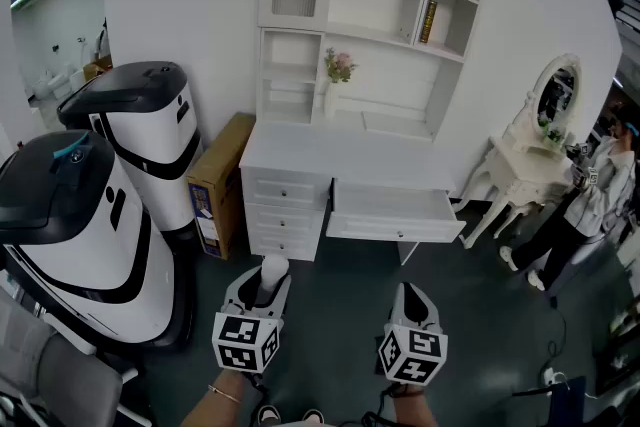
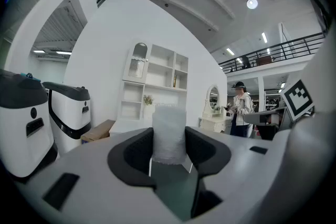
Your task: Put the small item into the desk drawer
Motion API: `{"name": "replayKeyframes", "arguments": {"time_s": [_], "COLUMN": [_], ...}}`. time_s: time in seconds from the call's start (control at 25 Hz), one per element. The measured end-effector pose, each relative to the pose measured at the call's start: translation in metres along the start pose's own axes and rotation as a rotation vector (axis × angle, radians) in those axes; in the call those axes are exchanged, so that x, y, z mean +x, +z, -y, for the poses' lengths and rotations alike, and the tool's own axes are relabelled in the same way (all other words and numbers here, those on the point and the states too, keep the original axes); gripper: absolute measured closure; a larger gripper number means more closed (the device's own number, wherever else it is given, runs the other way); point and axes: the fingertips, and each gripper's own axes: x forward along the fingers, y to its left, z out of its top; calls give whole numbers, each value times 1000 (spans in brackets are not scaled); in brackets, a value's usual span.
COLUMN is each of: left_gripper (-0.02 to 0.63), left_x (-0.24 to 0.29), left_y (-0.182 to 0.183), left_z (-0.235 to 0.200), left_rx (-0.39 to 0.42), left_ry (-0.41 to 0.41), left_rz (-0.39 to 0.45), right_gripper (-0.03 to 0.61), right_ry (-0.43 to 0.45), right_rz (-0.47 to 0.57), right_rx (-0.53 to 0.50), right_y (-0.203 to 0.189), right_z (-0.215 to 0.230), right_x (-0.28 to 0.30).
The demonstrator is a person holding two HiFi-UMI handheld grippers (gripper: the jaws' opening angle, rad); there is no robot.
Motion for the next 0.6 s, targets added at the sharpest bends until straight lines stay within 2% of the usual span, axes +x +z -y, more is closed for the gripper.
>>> {"name": "replayKeyframes", "arguments": {"time_s": [0.4,0.6], "left_gripper": [437,437], "left_x": [-12,-18], "left_y": [-4,-4], "left_z": [-16,-30], "left_rx": [-14,-10], "left_ry": [-6,-25], "left_rz": [3,6], "right_gripper": [574,572], "right_ry": [19,-3], "right_rz": [-1,-12], "right_rx": [7,4], "right_y": [-1,-3], "right_z": [-23,-39], "right_x": [-4,-3]}}
